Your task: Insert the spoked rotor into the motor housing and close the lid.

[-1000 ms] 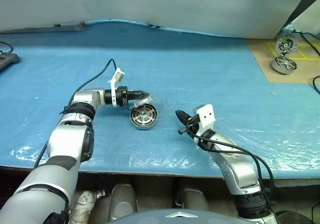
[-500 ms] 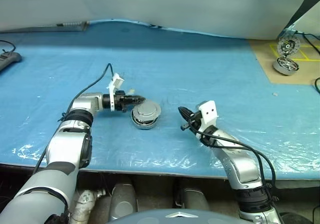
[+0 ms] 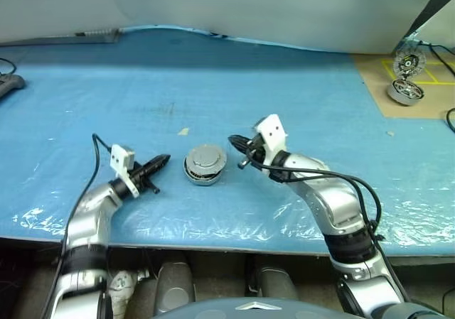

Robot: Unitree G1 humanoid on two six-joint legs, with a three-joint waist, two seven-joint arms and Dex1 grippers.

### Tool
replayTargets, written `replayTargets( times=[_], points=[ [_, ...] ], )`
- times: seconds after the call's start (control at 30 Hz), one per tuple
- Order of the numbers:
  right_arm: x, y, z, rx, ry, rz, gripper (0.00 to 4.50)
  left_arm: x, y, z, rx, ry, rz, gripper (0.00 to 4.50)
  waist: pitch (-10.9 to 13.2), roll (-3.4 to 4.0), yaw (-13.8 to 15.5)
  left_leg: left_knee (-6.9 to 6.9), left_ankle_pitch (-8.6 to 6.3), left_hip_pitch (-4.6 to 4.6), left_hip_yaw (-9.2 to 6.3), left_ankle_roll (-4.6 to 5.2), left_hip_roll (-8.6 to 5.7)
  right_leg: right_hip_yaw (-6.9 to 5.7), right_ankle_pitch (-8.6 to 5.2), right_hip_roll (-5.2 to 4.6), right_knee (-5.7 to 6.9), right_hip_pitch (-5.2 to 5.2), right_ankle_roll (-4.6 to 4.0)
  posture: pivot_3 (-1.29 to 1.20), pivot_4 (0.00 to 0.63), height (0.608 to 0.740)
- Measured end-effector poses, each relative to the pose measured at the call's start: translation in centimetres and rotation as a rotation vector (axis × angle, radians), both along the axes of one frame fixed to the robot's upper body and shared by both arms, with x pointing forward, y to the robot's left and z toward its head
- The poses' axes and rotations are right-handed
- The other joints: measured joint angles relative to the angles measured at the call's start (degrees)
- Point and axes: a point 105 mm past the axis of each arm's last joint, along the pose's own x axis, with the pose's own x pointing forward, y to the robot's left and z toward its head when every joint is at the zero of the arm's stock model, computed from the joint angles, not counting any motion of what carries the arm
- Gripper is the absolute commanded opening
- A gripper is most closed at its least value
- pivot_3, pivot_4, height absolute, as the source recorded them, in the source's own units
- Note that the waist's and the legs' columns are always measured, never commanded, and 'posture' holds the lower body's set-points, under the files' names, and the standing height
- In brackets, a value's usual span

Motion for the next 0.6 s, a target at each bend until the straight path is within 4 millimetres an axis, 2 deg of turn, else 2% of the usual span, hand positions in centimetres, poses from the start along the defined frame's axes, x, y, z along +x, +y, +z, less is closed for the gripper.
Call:
replayTargets(
  times=[0.1,0.27,0.37,0.47,0.6],
  points=[
    [0.0,1.0,-0.3,-0.041,0.041,0.079,1.58,-1.7,-1.2,0.2,-0.004,-0.039,0.029,0.0,0.01,0.02,-0.08,0.2,0.0,-0.03,0.02,0.0,0.03,0.04,0.0,0.0,0.01,0.0,0.01,0.0,0.15,0.74],
    [-0.2,2.7,0.4,-0.048,0.065,0.184,3.27,-2.6,-2.0,1.5,0.008,-0.114,0.056,0.0,0.02,0.03,-0.4,0.22,0.0,0.11,0.08,0.0,0.04,0.16,0.0,0.06,0.08,0.0,0.01,0.0,0.15,0.74],
    [-0.4,3.8,0.1,-0.066,0.079,0.236,4.32,-2.8,-2.2,1.7,0.014,-0.143,0.056,0.0,0.02,0.03,-0.44,0.23,0.0,0.13,0.1,0.0,0.03,0.19,0.0,0.08,0.08,0.0,0.01,0.0,0.15,0.74],
    [-0.5,4.6,-0.9,-0.091,0.096,0.262,4.32,-2.7,-2.3,2.1,0.014,-0.168,0.049,0.0,0.02,0.03,-0.44,0.24,0.01,0.12,0.11,0.0,0.01,0.2,0.01,0.08,0.08,0.0,0.02,0.0,0.15,0.74],
    [0.0,4.8,-2.2,-0.131,0.095,0.252,4.32,-2.5,-2.6,1.5,0.029,-0.168,0.024,0.0,0.01,0.03,-0.39,0.26,0.01,0.13,0.11,0.0,0.0,0.2,0.01,0.07,0.1,0.0,0.03,0.0,0.15,0.74]
  ],
)
